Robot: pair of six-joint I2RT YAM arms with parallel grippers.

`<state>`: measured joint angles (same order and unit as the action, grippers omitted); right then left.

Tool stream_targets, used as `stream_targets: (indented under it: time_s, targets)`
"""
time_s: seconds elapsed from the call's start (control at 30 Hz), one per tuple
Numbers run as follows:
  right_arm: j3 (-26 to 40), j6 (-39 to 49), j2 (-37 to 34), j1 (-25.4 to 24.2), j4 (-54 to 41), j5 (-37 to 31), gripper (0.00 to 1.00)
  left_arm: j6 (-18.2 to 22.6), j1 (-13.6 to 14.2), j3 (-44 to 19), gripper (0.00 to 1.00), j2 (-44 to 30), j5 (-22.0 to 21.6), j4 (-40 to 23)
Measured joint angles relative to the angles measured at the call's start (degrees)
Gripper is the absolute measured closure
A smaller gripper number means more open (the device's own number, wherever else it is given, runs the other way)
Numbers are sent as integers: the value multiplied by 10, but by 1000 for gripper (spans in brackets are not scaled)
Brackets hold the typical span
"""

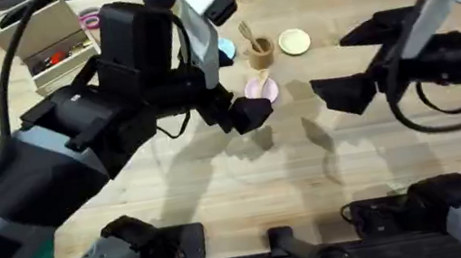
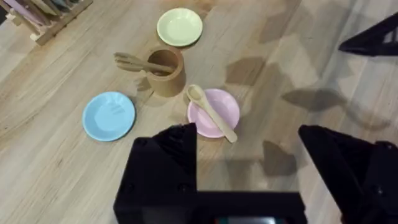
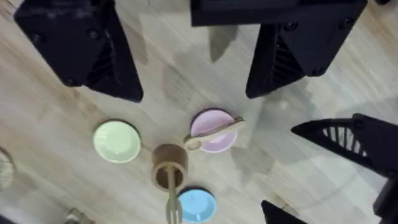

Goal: Pick up a utensil and set it on the pink plate, then put the other utensil in the container.

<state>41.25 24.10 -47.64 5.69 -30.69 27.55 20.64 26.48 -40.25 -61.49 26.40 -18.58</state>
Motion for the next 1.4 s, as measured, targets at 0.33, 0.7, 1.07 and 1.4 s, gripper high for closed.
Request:
stream_targets:
  time_s: [0.33, 0.7, 1.07, 1.4]
  targets:
    - [0, 0, 78, 0, -14, -34, 4, 0, 0, 0, 7, 0, 0, -1]
    - [0, 1, 82, 0, -15, -40, 4, 1, 0, 0, 7, 58, -9, -73]
    - [0, 2, 83, 0, -15, -40, 3, -5, 0, 0, 7, 137, -24, -145]
    - [0, 2, 83, 0, -15, -40, 4, -7, 0, 0, 7, 186, -33, -162]
